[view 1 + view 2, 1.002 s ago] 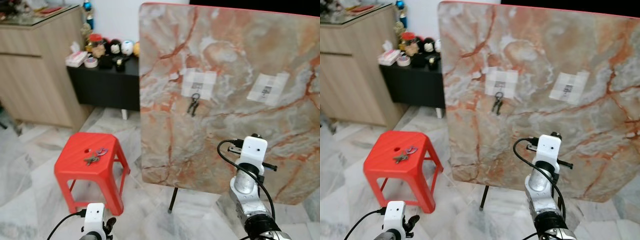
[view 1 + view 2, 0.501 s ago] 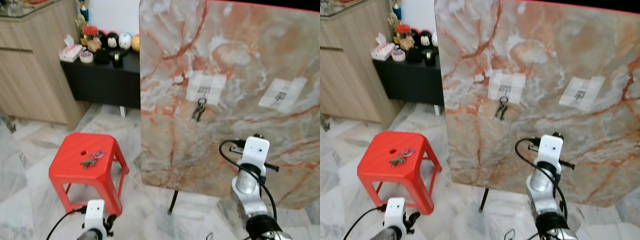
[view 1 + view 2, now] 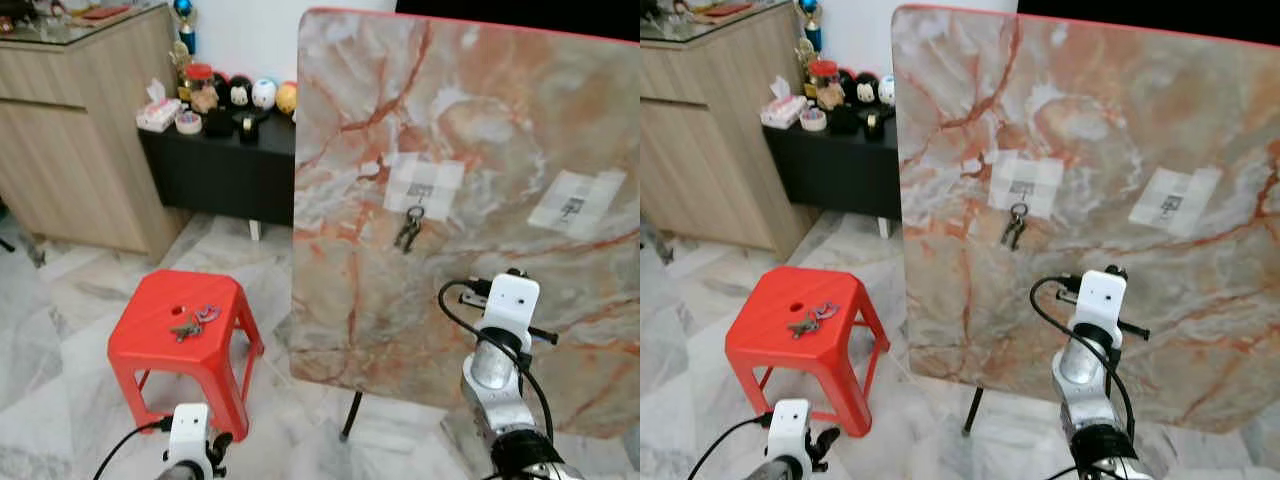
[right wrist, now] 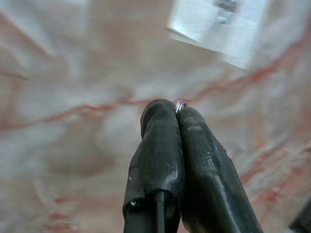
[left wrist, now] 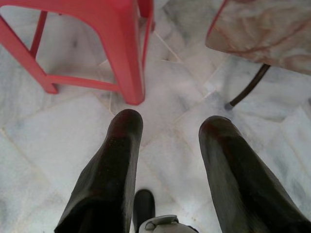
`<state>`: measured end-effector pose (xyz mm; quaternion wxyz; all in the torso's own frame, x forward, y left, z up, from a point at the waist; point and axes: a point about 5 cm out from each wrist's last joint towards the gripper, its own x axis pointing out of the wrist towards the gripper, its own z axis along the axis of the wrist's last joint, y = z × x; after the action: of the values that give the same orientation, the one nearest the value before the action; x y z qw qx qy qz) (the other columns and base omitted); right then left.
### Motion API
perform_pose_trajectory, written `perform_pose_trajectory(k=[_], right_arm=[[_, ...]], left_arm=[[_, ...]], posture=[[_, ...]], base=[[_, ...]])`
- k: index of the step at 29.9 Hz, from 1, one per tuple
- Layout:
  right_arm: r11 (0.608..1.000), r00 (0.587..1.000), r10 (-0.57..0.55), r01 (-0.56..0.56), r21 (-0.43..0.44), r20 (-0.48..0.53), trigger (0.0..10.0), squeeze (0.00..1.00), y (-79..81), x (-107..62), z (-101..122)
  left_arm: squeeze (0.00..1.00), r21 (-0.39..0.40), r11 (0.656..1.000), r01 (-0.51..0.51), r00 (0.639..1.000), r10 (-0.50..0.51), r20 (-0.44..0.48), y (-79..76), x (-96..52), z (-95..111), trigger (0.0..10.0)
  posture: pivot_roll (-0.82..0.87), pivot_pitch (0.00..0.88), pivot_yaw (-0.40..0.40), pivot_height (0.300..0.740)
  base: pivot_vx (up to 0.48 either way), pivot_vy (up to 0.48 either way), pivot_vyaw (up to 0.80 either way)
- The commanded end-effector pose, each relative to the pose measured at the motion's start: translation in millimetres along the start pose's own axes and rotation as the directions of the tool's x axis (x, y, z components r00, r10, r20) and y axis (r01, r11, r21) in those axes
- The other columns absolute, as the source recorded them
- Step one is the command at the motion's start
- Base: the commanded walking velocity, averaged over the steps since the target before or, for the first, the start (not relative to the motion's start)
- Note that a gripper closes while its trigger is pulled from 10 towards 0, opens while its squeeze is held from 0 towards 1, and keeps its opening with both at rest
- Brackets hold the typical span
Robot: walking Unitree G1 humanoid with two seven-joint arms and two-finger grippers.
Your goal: Hang keys on a hook
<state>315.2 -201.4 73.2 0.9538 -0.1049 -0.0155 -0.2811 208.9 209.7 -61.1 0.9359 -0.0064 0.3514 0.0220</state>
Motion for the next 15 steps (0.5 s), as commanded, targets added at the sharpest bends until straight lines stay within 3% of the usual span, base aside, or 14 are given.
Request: perform_pose_trajectory(k=[1, 7, 11, 15], right_arm=[[1.000, 1.000, -0.009, 0.009, 0.010, 0.005, 10.0, 0.00, -0.6, 1.9, 2.4], [1.000, 1.000, -0.016, 0.017, 0.022, -0.012, 10.0, 0.00, -1.4, 2.1, 1.0], [1.000, 1.000, -0.018, 0.018, 0.023, -0.013, 10.0, 0.00, -1.4, 2.1, 0.7], [1.000, 1.000, -0.021, 0.021, 0.012, -0.015, 10.0, 0.00, -2.0, 1.2, -0.8]], left_arm=[[0.00, -0.005, 1.000, 0.003, 1.000, -0.003, -0.015, -0.8, -0.8, -3.6, 10.0], [0.00, -0.007, 1.000, 0.005, 1.000, -0.005, -0.016, -1.3, -0.8, -4.0, 10.0], [0.00, 0.004, 1.000, 0.007, 1.000, -0.007, -0.014, -1.6, -0.9, -4.0, 10.0], [0.00, 0.000, 1.000, 0.007, 1.000, -0.007, -0.016, -2.0, -1.2, -5.1, 10.0]], posture=[[0.08, 0.000, -0.070, 0.740], [0.08, 0.000, -0.070, 0.740], [0.07, 0.000, -0.070, 0.740], [0.07, 0.000, -0.071, 0.740]], base=[[0.345, 0.000, 0.00], [0.349, 0.000, 0.00], [0.320, 0.000, -0.62], [0.000, 0.000, 0.00]])
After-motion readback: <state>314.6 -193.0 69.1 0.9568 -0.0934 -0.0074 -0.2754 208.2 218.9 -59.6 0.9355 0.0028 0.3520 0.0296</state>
